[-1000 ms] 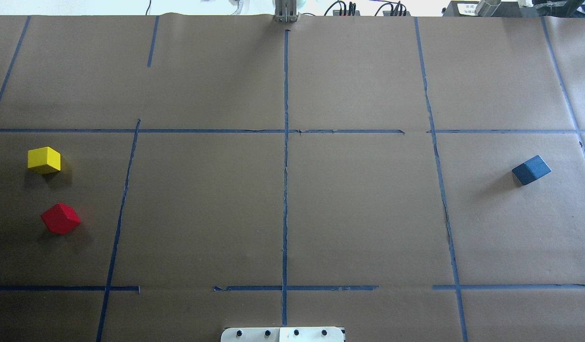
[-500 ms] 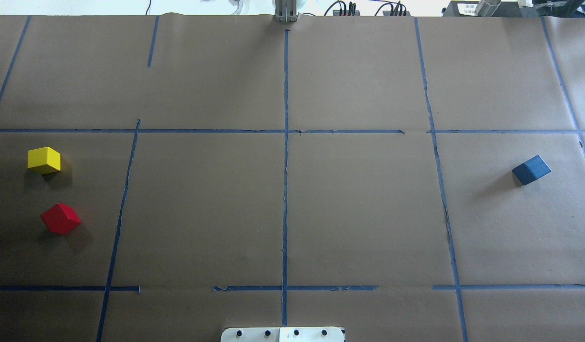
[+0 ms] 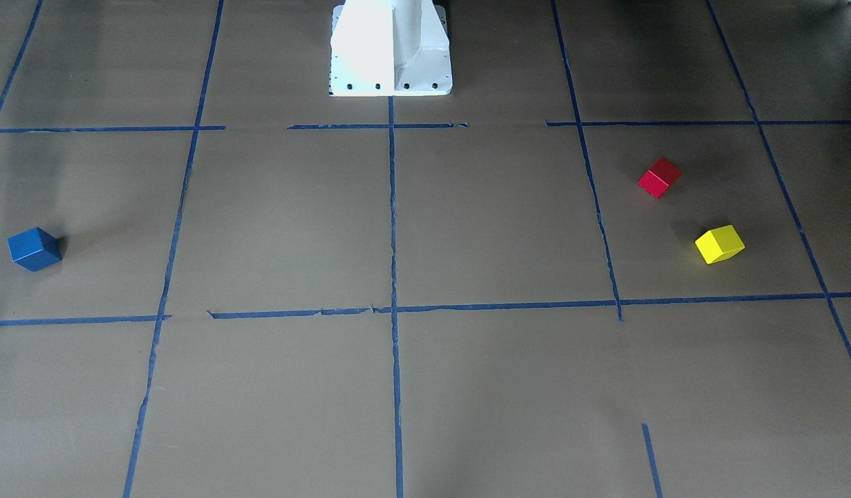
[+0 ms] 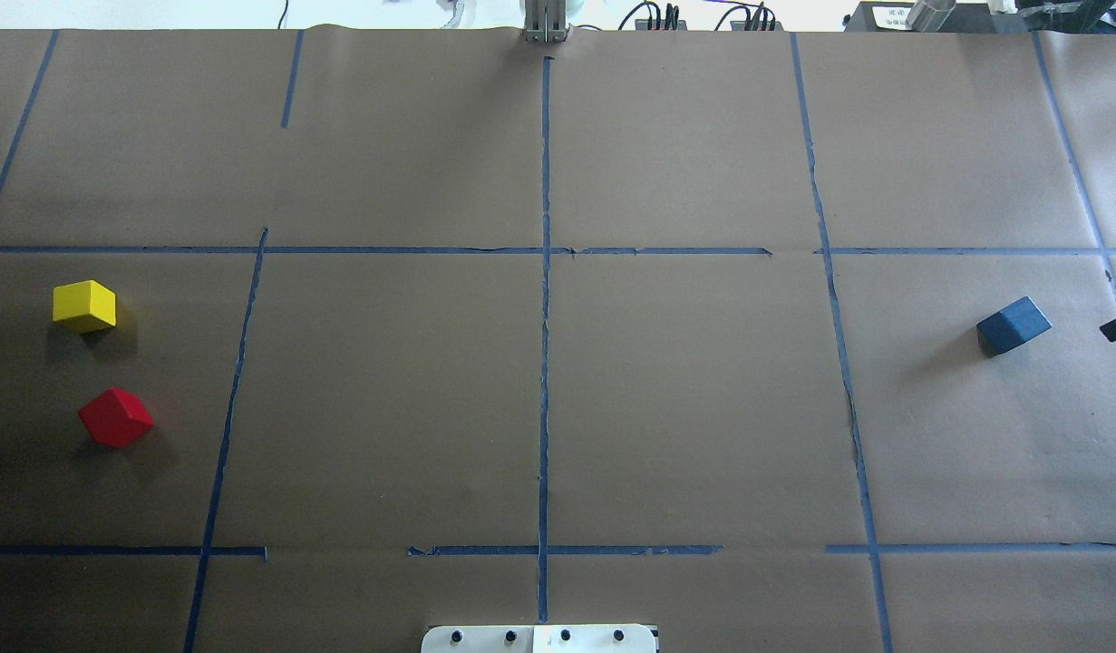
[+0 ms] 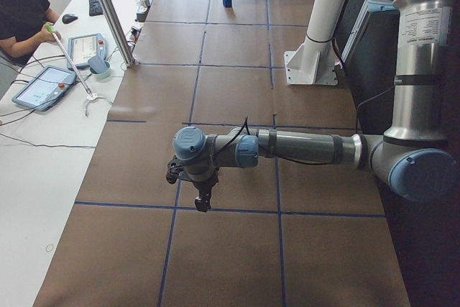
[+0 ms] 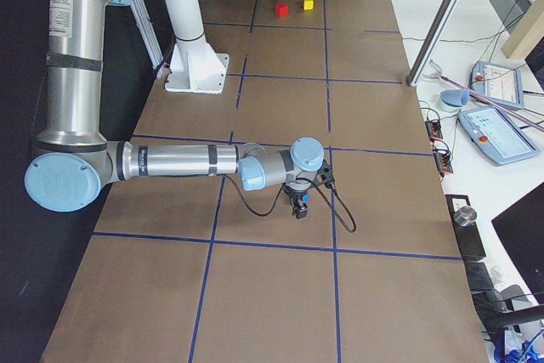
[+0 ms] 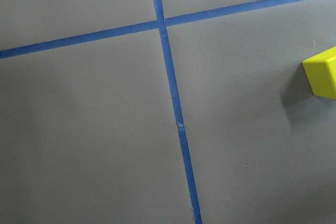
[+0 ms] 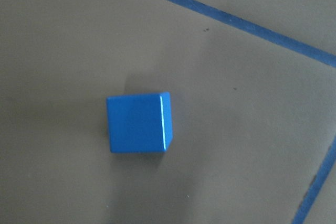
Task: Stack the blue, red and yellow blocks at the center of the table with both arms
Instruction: 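Lower the right gripper onto the blue cube and grasp it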
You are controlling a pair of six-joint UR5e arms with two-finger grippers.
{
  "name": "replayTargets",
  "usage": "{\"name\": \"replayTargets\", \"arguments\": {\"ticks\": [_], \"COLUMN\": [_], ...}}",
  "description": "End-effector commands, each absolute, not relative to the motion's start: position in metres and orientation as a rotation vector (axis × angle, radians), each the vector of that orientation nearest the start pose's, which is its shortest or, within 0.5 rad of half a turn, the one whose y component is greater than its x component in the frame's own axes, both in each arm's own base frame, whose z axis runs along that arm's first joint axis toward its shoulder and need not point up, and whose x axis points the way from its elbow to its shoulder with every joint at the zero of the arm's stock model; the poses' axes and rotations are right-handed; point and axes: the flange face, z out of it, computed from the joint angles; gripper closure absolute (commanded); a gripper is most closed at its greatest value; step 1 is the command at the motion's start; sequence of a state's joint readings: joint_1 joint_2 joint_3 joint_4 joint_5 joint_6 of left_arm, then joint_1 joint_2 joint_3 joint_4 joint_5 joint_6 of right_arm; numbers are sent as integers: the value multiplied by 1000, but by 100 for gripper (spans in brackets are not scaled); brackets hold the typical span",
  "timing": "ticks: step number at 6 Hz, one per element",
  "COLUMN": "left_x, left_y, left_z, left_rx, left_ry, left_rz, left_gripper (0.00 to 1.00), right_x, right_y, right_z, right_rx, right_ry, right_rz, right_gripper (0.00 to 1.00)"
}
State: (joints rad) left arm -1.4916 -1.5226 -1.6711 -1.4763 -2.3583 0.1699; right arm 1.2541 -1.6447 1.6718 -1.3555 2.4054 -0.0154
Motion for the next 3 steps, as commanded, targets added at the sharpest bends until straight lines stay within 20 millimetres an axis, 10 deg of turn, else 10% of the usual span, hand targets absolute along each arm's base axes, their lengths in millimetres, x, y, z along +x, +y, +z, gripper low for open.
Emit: {"name": "replayTargets", "arguments": {"ticks": [1,3], "left_x": [-26,-26], "left_y": [-470,-473], "left_z": [636,632], "left_rx": [9,17], "left_ry": [788,787], "left_rz": [226,228], "left_gripper": [0,0], "right_x": [-144,-191], "right_y": [-484,-491], "right_z": [596,601], "right_rx": [98,102], "right_ry": [-800,-762], "right_rz": [-438,-462], "right_gripper": [1,1]}}
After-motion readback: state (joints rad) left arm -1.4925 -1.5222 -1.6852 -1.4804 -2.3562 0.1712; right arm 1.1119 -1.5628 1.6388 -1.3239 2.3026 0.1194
